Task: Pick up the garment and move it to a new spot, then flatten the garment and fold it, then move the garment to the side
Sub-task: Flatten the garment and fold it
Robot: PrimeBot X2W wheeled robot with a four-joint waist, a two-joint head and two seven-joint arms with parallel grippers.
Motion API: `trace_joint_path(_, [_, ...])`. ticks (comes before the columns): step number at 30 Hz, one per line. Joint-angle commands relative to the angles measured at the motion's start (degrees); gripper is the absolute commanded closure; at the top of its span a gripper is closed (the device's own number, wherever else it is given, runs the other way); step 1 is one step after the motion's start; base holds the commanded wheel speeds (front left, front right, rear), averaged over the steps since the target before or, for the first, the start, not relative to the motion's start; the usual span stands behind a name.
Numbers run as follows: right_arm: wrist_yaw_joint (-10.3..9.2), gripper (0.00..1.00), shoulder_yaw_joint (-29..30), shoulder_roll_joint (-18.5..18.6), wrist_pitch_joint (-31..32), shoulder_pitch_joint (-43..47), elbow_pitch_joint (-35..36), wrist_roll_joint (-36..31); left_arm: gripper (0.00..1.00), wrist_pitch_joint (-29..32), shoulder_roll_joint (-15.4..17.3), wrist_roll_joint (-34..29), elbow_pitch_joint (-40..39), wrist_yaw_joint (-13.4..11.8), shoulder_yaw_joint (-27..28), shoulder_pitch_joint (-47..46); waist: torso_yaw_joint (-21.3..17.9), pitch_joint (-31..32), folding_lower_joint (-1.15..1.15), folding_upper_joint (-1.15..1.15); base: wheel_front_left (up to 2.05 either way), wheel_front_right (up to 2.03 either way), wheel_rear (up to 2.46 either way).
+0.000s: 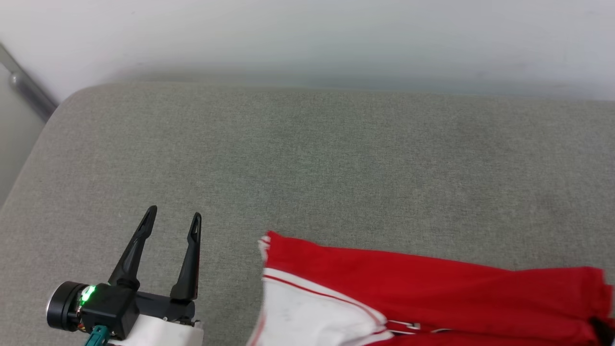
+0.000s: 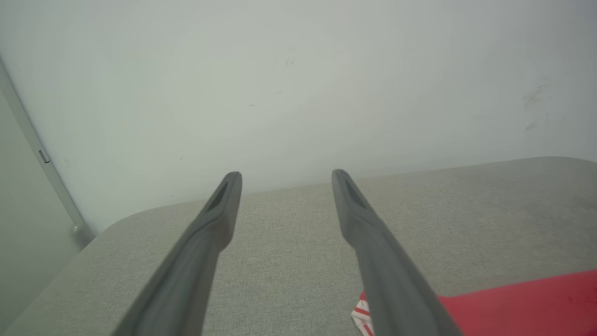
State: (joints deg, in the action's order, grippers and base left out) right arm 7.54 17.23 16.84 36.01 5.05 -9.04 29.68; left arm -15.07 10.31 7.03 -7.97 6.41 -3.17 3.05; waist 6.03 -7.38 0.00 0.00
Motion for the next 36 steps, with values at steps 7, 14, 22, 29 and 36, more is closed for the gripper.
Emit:
trace_joint_path(7, [-0.07,1.00,4.00,2.38,-1.92,0.27,-0.94,-3.80,0.00,-0.12,-0.73,-0.54,0.30,0.64,1.11,1.04,-0.87,0.94,0.00,0.00,0.00,0.00,0.00])
trace_joint_path(14, [-0.06,1.00,-0.79,-0.33,0.24,2.03,5.47,-2.45,0.00,-0.12,-0.86,-1.23,0.73,0.93,0.56,1.43,-1.18,2.28,0.00,0.00,0.00,0.00,0.00])
trace_joint_path(22, [-0.06,1.00,-8.67,-4.55,3.67,4.98,13.70,-0.95,0.00,-0.12,-0.84,-1.01,1.04,1.03,-0.02,2.34,-0.34,3.28,0.00,0.00,0.00,0.00,0.00])
trace_joint_path(29, [-0.06,1.00,-16.96,-8.91,6.19,4.60,17.39,1.07,0.00,-0.12,-1.27,-0.77,1.33,1.04,0.55,2.45,0.65,4.09,0.00,0.00,0.00,0.00,0.00])
trace_joint_path(36, [-0.06,1.00,-23.87,-13.28,5.64,0.83,17.37,3.60,0.00,-0.12,-1.76,-0.85,1.17,1.08,0.83,1.86,1.97,4.00,0.00,0.00,0.00,0.00,0.00])
